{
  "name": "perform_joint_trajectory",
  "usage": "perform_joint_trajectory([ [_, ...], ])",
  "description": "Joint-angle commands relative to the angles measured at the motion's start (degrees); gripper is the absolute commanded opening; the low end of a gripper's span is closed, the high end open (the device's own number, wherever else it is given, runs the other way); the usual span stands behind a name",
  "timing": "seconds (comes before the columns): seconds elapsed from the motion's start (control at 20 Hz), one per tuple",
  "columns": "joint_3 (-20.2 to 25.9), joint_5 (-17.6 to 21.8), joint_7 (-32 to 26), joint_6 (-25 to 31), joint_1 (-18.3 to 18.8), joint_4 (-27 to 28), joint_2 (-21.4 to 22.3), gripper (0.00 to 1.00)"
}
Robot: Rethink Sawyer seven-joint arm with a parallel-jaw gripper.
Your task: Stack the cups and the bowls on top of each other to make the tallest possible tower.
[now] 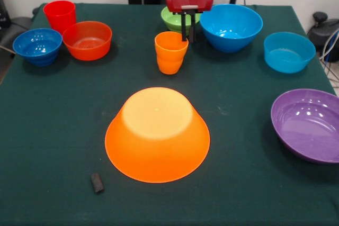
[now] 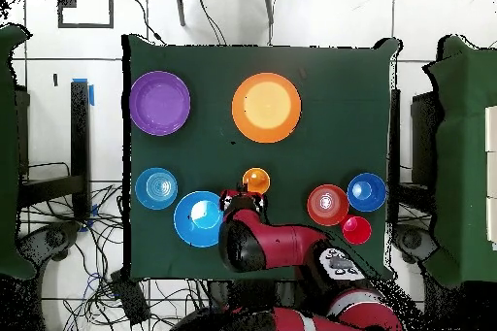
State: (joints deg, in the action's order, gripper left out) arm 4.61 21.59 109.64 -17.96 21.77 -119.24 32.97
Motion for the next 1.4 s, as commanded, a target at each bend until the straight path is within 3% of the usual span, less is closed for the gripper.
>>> perform_joint_trajectory([
  [0.05,3.69,0.38,8.42,0.31,-0.72,-0.02,-0.52,0.0],
  [0.7,3.99,0.17,8.06,-0.35,-0.89,2.45,-1.99,0.0],
  [1.4,7.25,0.66,5.94,8.95,3.28,-0.92,7.68,0.0],
])
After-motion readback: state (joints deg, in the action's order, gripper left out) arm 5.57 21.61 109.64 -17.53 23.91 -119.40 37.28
